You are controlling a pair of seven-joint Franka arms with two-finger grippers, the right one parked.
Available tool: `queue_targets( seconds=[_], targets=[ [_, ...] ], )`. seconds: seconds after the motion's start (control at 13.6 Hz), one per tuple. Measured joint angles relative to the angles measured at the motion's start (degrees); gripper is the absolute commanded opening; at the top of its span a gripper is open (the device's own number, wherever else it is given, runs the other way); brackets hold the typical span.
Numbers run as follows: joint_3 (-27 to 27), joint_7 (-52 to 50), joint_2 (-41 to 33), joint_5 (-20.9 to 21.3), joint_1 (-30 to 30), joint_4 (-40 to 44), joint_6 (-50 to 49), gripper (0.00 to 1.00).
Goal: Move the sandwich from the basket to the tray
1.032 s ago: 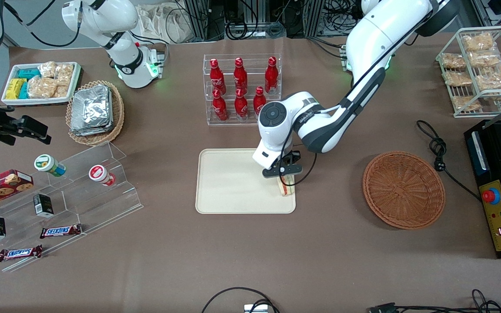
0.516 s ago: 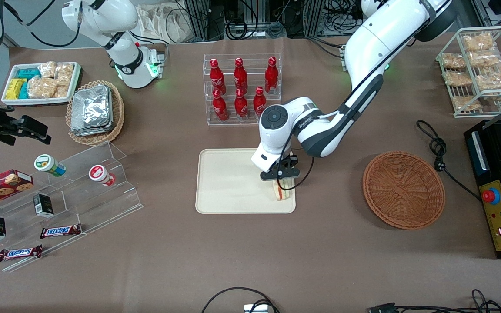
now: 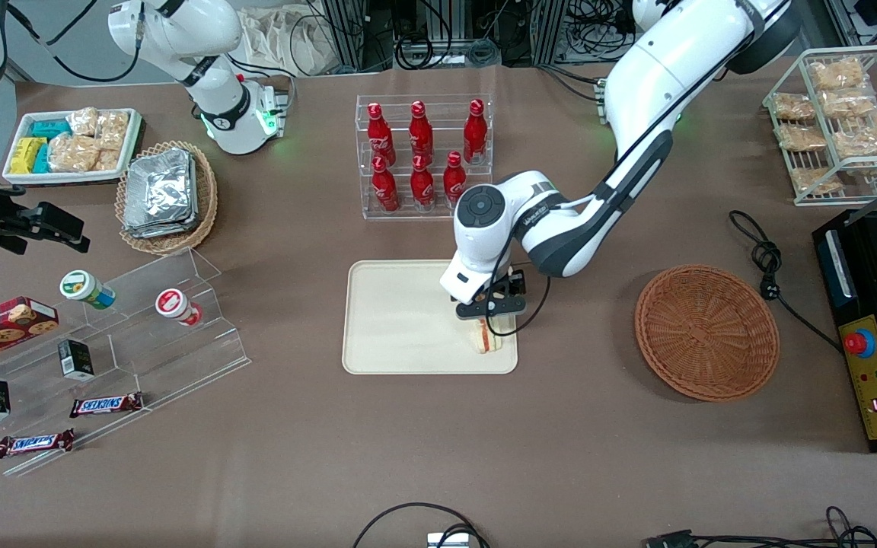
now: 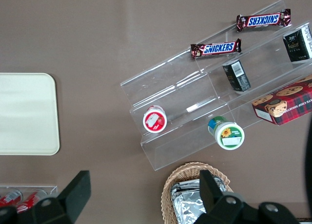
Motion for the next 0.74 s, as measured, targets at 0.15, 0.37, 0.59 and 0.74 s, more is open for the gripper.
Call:
queue_targets(
  seconds=[0.15, 0.37, 0.59, 0.74],
  targets=[
    [-0.04, 0.09, -4.68, -3.7, 0.88, 0.91, -3.43, 1.0],
    [-0.01, 5.37, -13.82, -9.53, 5.93, 1.11, -10.79, 1.0],
    [0.17, 17.49, -20.62, -16.86, 14.19, 1.01, -16.38, 1.0],
    [0.33, 23.9, -23.32, -18.86, 18.92, 0.79, -18.42, 1.0]
  ],
)
